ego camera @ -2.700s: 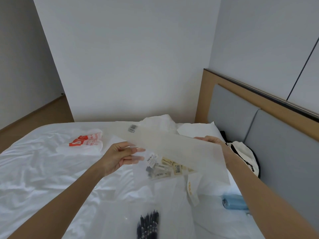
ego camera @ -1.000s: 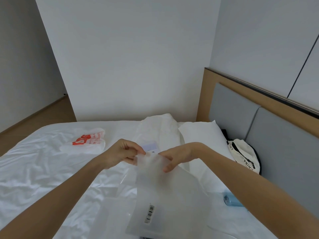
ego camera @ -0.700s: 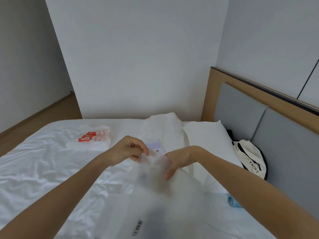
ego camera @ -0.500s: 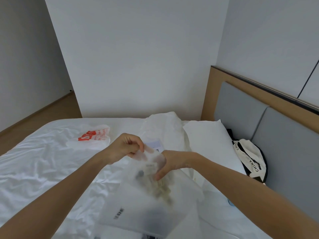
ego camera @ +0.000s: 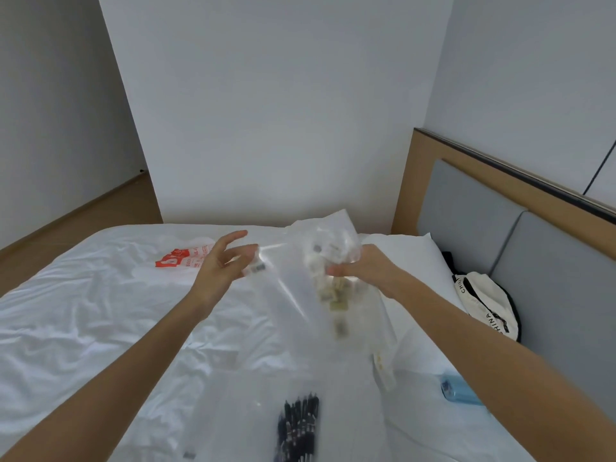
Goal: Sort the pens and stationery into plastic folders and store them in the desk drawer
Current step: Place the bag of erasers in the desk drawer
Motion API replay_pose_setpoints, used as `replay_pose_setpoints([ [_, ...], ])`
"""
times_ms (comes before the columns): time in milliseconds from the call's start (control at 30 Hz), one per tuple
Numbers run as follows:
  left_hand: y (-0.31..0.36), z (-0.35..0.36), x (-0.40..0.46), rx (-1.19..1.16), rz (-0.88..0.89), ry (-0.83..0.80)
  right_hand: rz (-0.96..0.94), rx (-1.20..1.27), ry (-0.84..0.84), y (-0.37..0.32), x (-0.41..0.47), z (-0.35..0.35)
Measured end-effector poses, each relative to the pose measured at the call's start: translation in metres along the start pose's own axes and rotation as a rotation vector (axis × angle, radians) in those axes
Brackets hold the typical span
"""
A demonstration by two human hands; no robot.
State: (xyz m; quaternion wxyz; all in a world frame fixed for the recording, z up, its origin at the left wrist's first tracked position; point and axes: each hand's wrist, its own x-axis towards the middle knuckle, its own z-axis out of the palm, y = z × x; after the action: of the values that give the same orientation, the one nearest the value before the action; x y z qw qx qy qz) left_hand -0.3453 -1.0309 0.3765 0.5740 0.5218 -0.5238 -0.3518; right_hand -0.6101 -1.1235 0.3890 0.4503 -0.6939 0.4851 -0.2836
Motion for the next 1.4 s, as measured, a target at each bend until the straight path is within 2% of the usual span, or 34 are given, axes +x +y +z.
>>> replay_pose_setpoints([
  [100, -0.011, 0.012, -0.001, -0.034, -0.019, 0.182, 0.013, 0.126, 0.115, -0.001, 0.003, -0.004],
  [200, -0.02, 0.031, -0.007, 0.006, 0.042, 0.269, 0.038, 0.301, 0.203, -0.001, 0.004, -0.002],
  [333, -0.023, 0.062, -0.016, 0.139, 0.162, 0.197, 0.046, 0.459, 0.255, -0.002, 0.001, 0.009],
  [433, -0.016, 0.083, -0.016, 0.166, 0.224, 0.107, 0.052, 0.474, 0.286, -0.004, -0.002, 0.019],
  [667, -0.007, 0.098, -0.008, 0.197, 0.199, 0.091, 0.022, 0.631, 0.23, -0.013, -0.015, 0.026],
  [767, -0.007, 0.104, -0.007, 0.138, 0.16, 0.064, -0.009, 0.69, 0.141, -0.017, -0.019, 0.029],
  [967, 0.004, 0.1, -0.01, 0.084, 0.205, -0.003, -0.054, 0.797, -0.259, -0.015, -0.021, 0.013],
  [1033, 0.008, 0.098, -0.012, 0.091, 0.206, -0.044, -0.089, 0.771, -0.307, -0.011, -0.022, 0.01],
  [1200, -0.001, 0.095, -0.012, 0.097, 0.182, -0.096, -0.116, 0.678, -0.141, -0.002, -0.023, 0.015],
  [1400, 0.0, 0.09, -0.011, 0.095, 0.153, -0.164, -0.151, 0.679, -0.052, -0.003, -0.026, 0.02],
])
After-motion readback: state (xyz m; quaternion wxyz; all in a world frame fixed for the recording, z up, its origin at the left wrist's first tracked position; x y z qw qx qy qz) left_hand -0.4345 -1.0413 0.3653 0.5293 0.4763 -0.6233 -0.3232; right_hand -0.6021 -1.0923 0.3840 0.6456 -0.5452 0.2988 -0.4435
